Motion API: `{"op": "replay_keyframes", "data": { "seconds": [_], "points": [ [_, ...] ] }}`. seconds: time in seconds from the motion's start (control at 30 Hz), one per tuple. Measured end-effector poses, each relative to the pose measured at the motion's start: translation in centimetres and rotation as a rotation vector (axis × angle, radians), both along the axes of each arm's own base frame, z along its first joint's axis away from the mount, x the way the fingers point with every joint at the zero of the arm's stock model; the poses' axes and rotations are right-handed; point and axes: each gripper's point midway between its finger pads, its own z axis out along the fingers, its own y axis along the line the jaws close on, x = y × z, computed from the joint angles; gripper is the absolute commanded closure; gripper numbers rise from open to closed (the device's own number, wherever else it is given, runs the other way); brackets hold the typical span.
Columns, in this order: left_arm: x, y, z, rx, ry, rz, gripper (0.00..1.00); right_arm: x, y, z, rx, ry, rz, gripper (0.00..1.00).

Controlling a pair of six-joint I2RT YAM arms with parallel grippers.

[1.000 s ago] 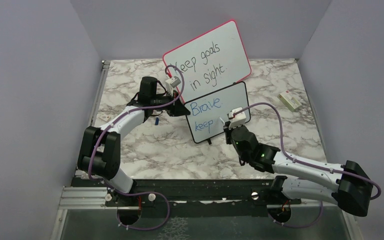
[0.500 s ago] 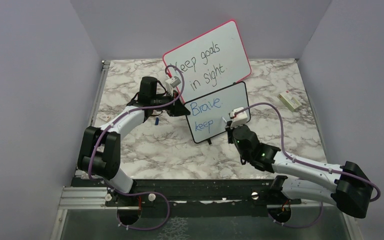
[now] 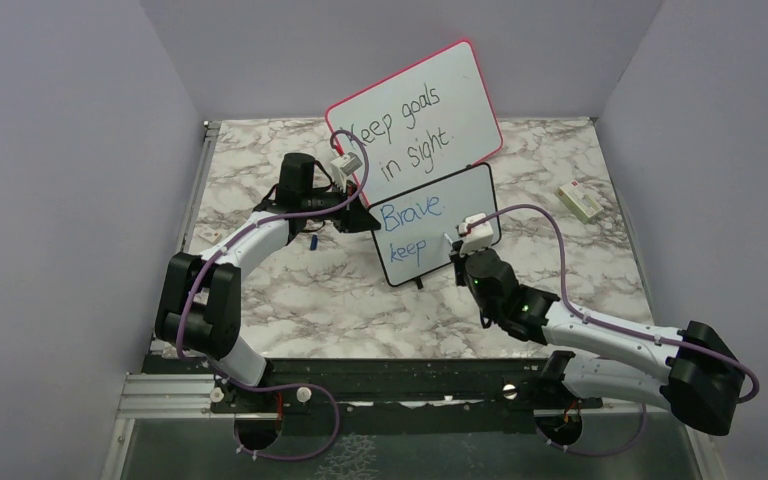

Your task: Write a sentence on the whiteboard

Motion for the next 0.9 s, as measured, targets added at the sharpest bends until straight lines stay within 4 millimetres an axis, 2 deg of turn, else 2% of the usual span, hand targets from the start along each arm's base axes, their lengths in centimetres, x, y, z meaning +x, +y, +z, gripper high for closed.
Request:
{"op": "replay_keyframes", "data": {
  "seconds": [0.9],
  "points": [
    [-0.01,-0.01,0.01,0.000,0.000,-0.001,1.00,-0.20,0.83,0.28,0.014,0.001,0.056,0.99]
  ]
}}
